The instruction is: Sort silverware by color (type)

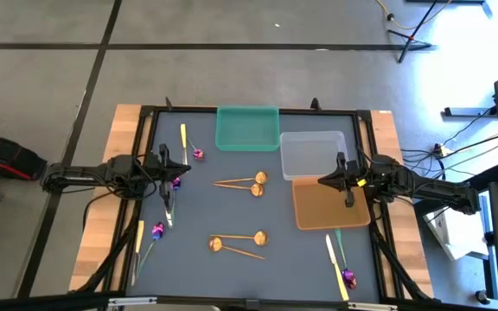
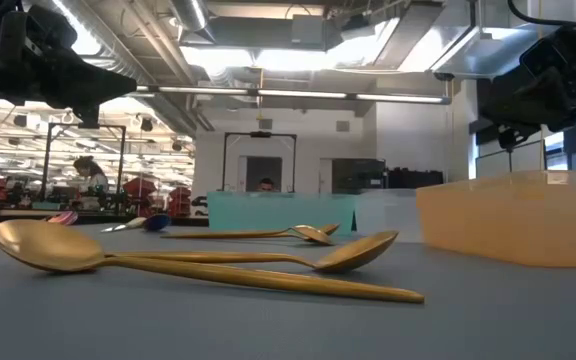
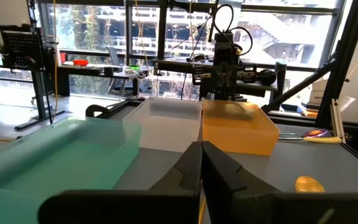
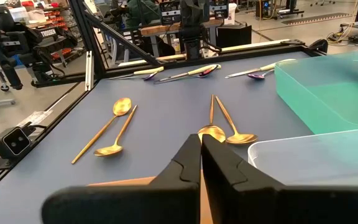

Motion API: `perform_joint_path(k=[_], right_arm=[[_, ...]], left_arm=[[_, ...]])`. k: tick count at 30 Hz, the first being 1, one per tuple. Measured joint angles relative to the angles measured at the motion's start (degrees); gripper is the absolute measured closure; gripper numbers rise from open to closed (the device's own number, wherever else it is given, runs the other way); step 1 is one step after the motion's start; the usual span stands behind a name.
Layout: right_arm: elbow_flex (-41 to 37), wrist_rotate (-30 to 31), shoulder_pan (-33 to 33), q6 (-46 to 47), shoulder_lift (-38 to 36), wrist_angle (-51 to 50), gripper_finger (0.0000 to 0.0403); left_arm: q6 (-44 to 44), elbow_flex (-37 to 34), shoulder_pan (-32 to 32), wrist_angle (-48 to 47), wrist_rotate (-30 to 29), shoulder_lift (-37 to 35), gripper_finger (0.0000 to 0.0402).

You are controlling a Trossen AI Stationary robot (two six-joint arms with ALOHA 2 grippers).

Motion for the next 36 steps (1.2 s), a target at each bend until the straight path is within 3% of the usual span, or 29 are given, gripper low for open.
perform_joint_path(k=[20, 30, 36], right_arm=[[-0.02, 1.95, 0.00, -1.90, 0.00, 4.56, 0.0395], [-0.02, 4.16, -0.04, -1.82, -0.01, 11.54, 0.0395], [-0.02, 6.95, -0.04, -2.12, 1.30, 14.56, 0.0395]], left_arm=[[0.01, -0.02, -0.02, 0.00, 0.00, -0.02, 0.0398], [0.01, -0.01, 0.00, 0.12, 0.01, -0.02, 0.0398], [0.01, -0.02, -0.02, 6.92, -3.00, 0.00, 0.0398]])
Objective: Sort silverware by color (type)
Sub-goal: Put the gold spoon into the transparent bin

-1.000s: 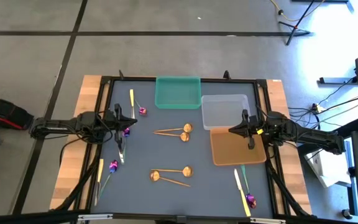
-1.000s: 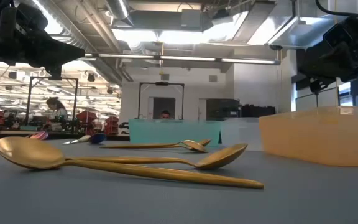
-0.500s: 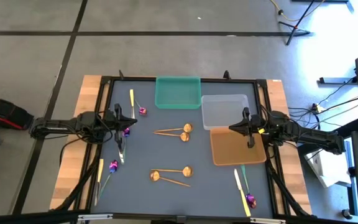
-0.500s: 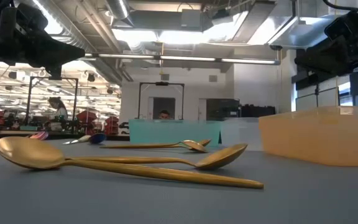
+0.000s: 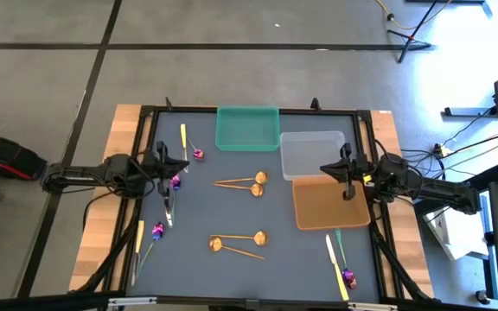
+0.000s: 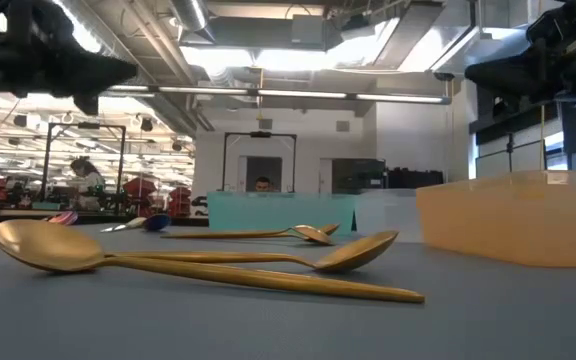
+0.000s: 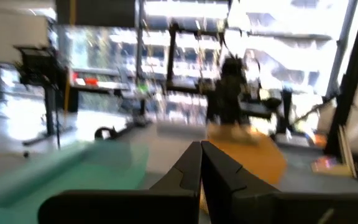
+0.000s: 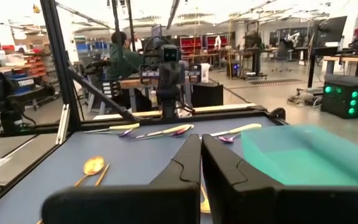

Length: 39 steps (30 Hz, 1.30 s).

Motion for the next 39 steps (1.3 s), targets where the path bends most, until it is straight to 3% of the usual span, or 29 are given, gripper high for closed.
perform_joint_path(k=[6, 13, 24, 32, 39], right_arm=[[-0.02, 0.49, 0.02, 0.59, 9.02, 7.75, 0.0395], [5.18, 3.15, 0.02, -0.45, 25.99, 14.82, 0.0395], [19.22, 2.42, 0.02, -4.23, 49.63, 14.31, 0.0395], [25.38, 1.17, 0.04, -4.09, 61.27, 16.22, 0.0395], [33.27, 1.06, 0.08, 0.89, 71.32, 15.94, 0.0395]], left_arm=[[2.77, 0.00, 0.02, 9.58, -0.81, -0.02, 0.0398], [6.36, 0.00, 0.04, 14.81, 0.45, 3.12, 0.0398], [6.49, 0.00, 0.06, 24.73, 1.82, 16.92, 0.0398], [5.61, 0.00, -0.01, 34.56, 6.81, 27.10, 0.0398], [4.57, 0.00, 0.02, 35.28, 7.71, 31.21, 0.0398]])
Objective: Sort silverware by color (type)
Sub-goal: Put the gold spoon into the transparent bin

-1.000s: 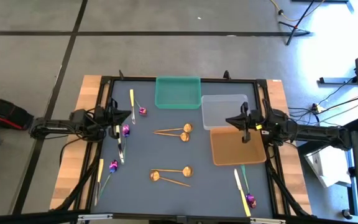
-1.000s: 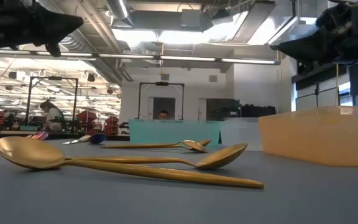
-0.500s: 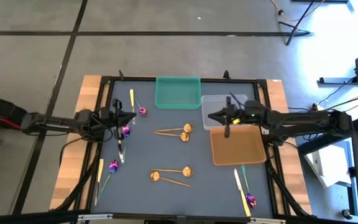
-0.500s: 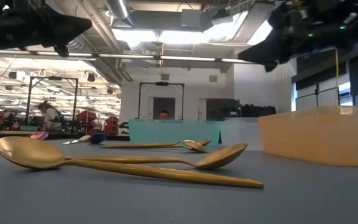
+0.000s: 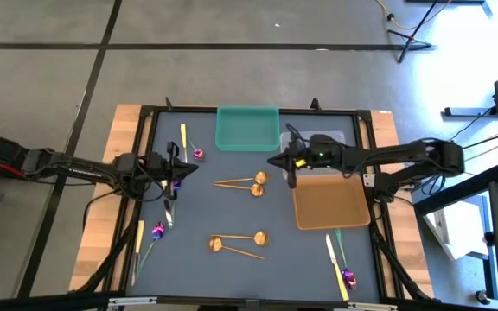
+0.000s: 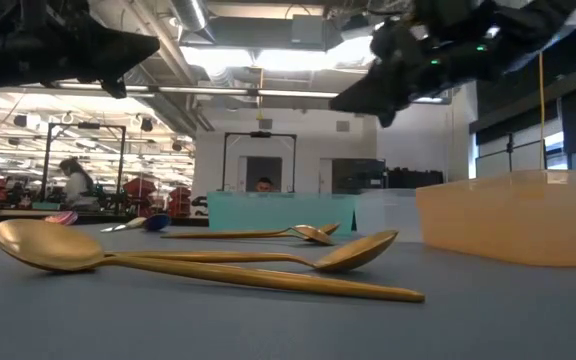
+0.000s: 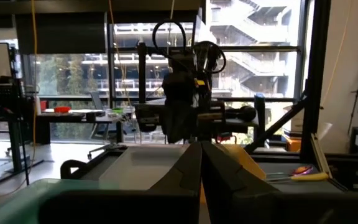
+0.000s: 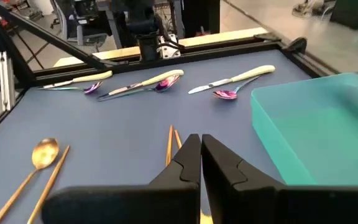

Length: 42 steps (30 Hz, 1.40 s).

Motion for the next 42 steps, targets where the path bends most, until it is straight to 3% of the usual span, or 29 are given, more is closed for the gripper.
perform_joint_path(k=[4, 12, 16, 23, 28, 42], right_arm=[[6.41, 0.00, -0.02, 1.34, 6.44, -3.72, 0.0381], [23.09, -2.24, 0.01, -0.71, 18.57, -20.39, 0.0278], [29.72, -2.05, 0.00, -3.85, 23.34, -27.22, 0.0251], [35.62, -0.19, -0.02, -4.65, 30.56, -30.31, 0.0247], [36.10, -1.12, -0.02, -4.70, 34.26, -30.06, 0.0247], [36.08, -0.96, 2.80, -6.99, 41.14, -30.00, 0.0248]], left_arm=[[-1.05, 0.00, 0.00, 0.08, -0.76, 0.00, 0.0398], [-5.66, 0.00, -0.03, -0.09, 3.22, 0.02, 0.0398], [-5.85, 0.00, -0.02, -0.21, 3.09, 0.02, 0.0398], [-5.68, 0.00, -0.02, -0.17, 2.17, 0.07, 0.0398], [-3.78, 0.00, -0.02, -0.15, -0.37, 0.07, 0.0398], [-3.08, 0.00, -0.02, -0.19, -0.36, 0.07, 0.0398]])
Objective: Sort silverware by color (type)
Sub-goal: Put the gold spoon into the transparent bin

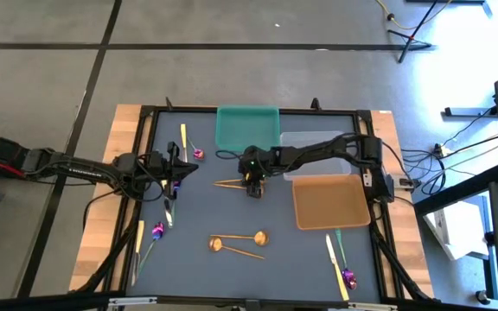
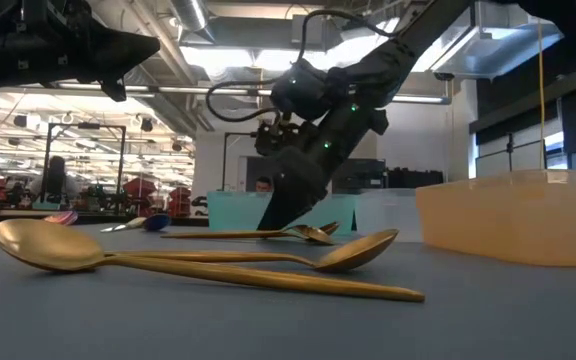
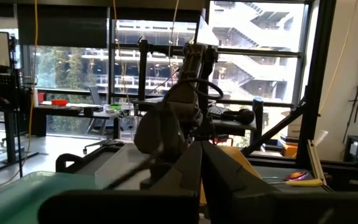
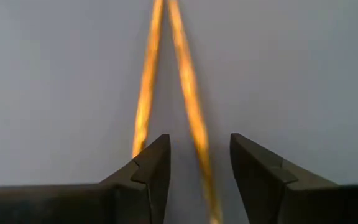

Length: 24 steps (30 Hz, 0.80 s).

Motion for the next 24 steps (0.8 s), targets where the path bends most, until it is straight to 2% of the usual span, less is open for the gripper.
perform_joint_path(k=[5, 20, 24], right_arm=[[0.02, 1.32, 0.29, -1.19, 0.69, 0.31, 0.0272], [0.13, 1.12, 0.14, -2.54, 1.63, 0.20, 0.0393], [0.10, 0.28, 0.14, -2.75, 1.52, 0.24, 0.0392]], left_arm=[[-0.02, 0.00, 0.00, -0.03, -0.02, 0.00, 0.0398], [-0.04, 0.00, 0.00, -0.11, 0.00, 0.00, 0.0398], [-0.04, 0.00, 0.00, -0.11, 0.00, 0.00, 0.0398]])
